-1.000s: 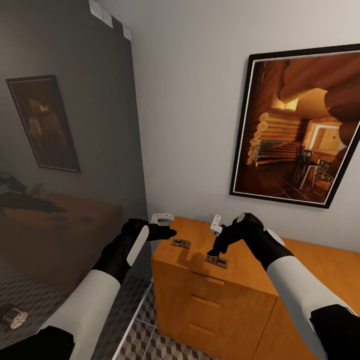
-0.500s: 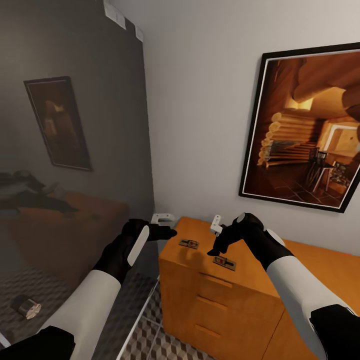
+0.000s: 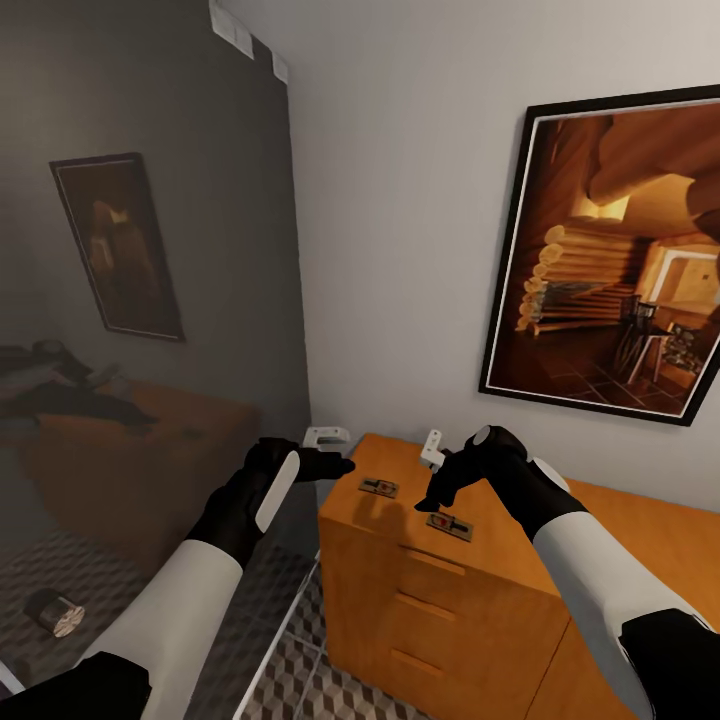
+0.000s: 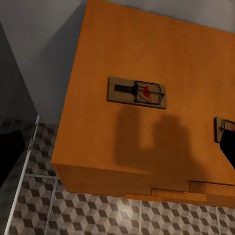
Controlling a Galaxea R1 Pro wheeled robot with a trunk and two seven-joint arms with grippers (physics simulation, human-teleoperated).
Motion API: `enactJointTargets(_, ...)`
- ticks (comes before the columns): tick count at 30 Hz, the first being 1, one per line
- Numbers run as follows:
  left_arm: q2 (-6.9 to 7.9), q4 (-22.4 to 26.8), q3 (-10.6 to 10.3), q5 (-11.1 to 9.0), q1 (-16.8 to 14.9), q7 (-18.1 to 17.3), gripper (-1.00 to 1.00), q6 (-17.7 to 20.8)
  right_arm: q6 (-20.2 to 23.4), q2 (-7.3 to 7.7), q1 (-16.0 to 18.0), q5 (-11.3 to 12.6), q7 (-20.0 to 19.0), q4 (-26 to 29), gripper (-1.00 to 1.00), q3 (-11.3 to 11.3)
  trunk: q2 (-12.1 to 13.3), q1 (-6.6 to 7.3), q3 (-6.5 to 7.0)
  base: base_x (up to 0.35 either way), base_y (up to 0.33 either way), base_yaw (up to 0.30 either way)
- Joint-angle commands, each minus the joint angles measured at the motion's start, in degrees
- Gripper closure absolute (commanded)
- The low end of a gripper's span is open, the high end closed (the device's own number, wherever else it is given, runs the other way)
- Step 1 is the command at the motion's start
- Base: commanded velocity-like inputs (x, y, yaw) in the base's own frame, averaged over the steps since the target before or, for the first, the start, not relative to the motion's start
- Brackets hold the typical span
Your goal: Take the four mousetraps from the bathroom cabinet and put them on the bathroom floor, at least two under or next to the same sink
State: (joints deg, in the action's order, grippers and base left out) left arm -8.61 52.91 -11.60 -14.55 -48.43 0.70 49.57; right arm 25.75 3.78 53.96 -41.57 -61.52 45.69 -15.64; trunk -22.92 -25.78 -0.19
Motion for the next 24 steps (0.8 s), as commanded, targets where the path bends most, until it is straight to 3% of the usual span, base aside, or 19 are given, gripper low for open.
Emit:
enactJointTargets(1, 0.0, 0.0, 0.0, -0.01, 0.0, 0.0, -1.0, 0.0, 0.0, 0.0, 0.0, 0.0, 0.0, 0.0, -1.0, 0.0, 0.0, 0.0, 0.0, 0.0, 0.0, 0.001)
enactJointTargets(24, -0.03, 0.09, 0.02, 0.12, 0.0, 0.57, -1.0, -0.17, 0.0, 0.0, 0.0, -0.01, 0.0, -0.08, -1.0, 0.0, 0.0, 0.0, 0.0, 0.0, 0.0, 0.0)
